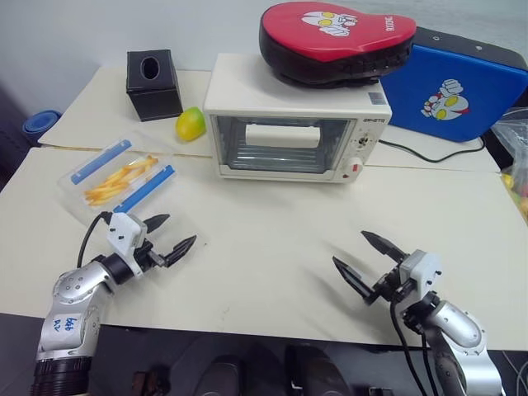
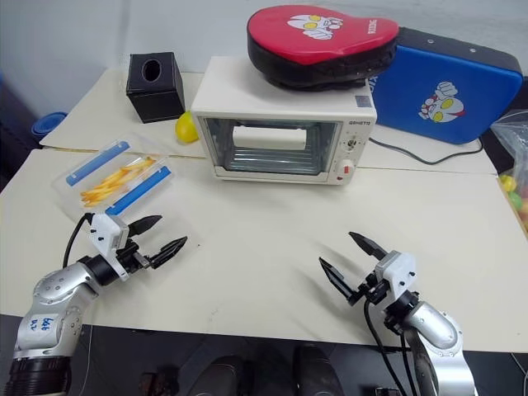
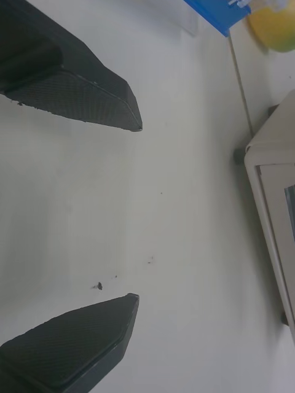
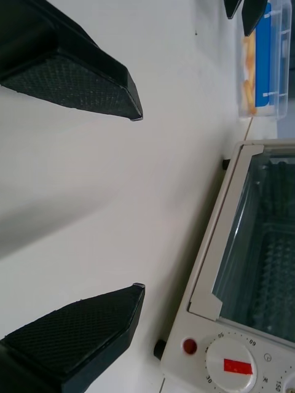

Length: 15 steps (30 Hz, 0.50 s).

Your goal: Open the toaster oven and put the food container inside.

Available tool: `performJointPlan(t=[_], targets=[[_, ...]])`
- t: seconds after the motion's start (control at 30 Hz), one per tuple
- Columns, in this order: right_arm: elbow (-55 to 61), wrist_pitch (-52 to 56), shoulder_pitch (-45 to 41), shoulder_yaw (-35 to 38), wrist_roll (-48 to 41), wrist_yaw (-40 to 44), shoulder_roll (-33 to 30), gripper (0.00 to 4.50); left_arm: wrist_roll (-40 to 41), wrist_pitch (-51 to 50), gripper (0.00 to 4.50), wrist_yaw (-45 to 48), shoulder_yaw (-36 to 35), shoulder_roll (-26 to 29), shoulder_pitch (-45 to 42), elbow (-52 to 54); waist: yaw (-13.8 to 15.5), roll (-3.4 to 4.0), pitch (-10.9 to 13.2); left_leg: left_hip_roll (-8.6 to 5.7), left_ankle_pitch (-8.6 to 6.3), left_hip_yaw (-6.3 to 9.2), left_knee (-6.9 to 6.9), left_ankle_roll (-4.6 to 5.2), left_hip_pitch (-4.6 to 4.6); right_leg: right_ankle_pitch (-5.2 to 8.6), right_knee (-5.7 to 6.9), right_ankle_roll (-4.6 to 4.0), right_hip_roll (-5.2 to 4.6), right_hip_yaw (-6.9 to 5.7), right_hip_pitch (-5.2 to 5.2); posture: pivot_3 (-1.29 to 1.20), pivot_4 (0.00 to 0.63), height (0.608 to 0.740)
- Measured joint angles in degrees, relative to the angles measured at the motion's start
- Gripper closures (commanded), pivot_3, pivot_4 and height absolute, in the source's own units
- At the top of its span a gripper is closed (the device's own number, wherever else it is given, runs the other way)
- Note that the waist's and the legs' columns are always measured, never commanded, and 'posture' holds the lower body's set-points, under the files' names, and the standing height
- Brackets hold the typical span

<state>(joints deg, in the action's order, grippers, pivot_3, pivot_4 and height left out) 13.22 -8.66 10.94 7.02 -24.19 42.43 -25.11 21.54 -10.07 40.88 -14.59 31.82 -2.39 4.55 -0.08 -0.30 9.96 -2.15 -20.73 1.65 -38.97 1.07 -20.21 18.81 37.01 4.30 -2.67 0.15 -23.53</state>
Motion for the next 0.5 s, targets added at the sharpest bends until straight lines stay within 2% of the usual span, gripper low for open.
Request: performJointPlan(t=[0.13,0.23,0.37,0.5], targets=[[-0.68,3.64,-3.67,0.16,-2.85,1.78,-0.68,0.06,1.76,-1.49,0.00,1.38,-0.18,0.86,-0.22,1.47,-0.15,0.00,0.00,0.01,0.01,0.00,-0.01,-0.02,0.00,0.00,0.04,0.00,0.00,0.01,-0.01,0.00,0.150,0.740],[-0.25,10.61,-9.84,-0.39,-6.83,3.19,-2.96,0.06,7.74,-5.37,0.00,5.92,-0.78,3.15,-1.46,2.67,-0.13,0.00,0.00,0.02,0.01,0.00,-0.05,-0.02,-0.01,0.00,0.06,0.00,0.00,-0.01,-0.03,0.00,0.150,0.740],[-1.38,20.79,-22.85,-1.70,-11.29,4.91,-5.41,0.06,12.92,-7.82,0.00,14.14,-2.46,9.15,-4.58,3.56,-0.19,0.04,0.03,0.02,0.02,0.02,-0.05,-0.03,-0.02,0.01,0.04,-0.02,0.00,-0.02,-0.05,0.00,0.150,0.740],[-10.06,26.34,-37.46,-3.05,-11.09,6.09,-5.38,0.06,19.10,-14.04,0.00,18.13,-4.90,13.10,-10.62,1.52,-0.17,0.04,0.03,0.02,0.02,0.04,-0.04,-0.02,-0.10,0.01,-0.02,-0.02,0.00,-0.06,-0.11,0.00,0.150,0.740]])
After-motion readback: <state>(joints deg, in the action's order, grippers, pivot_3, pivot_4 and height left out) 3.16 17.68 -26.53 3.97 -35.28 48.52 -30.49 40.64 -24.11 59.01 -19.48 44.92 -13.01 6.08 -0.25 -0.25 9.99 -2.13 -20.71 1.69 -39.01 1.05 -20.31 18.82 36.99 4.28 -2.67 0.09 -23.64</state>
